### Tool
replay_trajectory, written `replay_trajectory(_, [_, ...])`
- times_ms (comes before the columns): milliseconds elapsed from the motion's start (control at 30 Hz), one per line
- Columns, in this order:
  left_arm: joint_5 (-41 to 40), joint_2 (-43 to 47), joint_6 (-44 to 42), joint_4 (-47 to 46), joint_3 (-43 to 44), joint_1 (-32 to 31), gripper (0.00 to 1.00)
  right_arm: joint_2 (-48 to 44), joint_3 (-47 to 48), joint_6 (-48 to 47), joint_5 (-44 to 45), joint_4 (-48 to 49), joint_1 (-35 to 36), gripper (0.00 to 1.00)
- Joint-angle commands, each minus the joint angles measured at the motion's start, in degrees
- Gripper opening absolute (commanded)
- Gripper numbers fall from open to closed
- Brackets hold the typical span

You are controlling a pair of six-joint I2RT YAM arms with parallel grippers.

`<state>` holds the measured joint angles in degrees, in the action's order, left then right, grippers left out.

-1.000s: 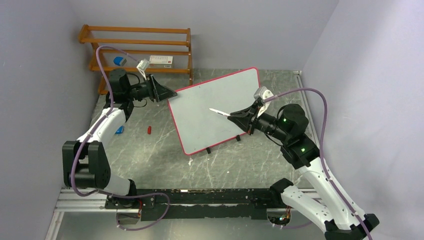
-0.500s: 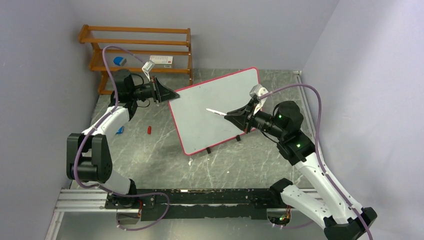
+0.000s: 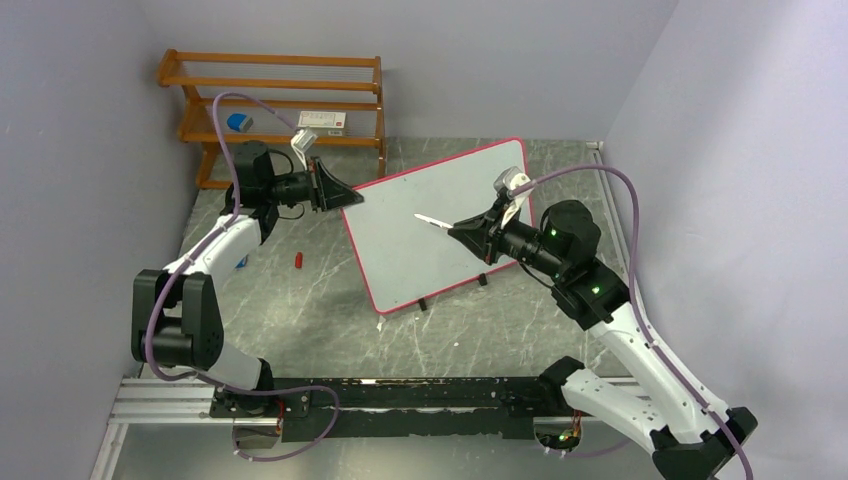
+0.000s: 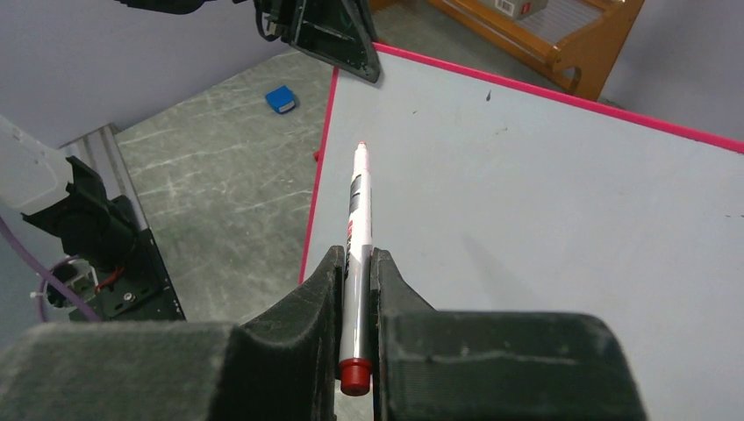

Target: Write a sentence on the whiteboard

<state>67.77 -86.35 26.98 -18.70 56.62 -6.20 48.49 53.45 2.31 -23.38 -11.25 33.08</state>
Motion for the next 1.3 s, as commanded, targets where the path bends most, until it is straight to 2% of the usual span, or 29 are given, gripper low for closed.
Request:
replay_trajectory(0, [2.33,1.60,-4.28,5.16,-0.21,-2.31,0.05,-0.30,1.77,-0.65,4.79,-2.01,1.79,0.00])
replay_trajectory(133, [-0.02,3.02,-5.12,7.03,-0.63,-2.86,0.05,0.96,2.57,-0.58,10.32,-2.83,6.01,0.00])
replay_trajectory(467, [-5.46,4.44,-9.35,14.20,0.72,-3.21,0.05,7.00,8.22,-0.96,36.85,-7.84,24.24,0.00])
replay_trajectory(700, [-5.86,4.57,-8.72,14.21,0.69,-3.14,0.05,13.28,13.00,-0.97,51.02,-10.85,34.08,0.00])
replay_trajectory(1067, [-6.08,4.77,-8.20,13.56,0.43,-3.21,0.05,22.40,18.96,-1.43,61.58,-12.66,39.90,0.00])
replay_trajectory(1267, [-6.82,5.15,-9.56,15.03,0.79,-3.21,0.05,27.20,21.94,-1.87,64.57,-11.73,41.31,0.00])
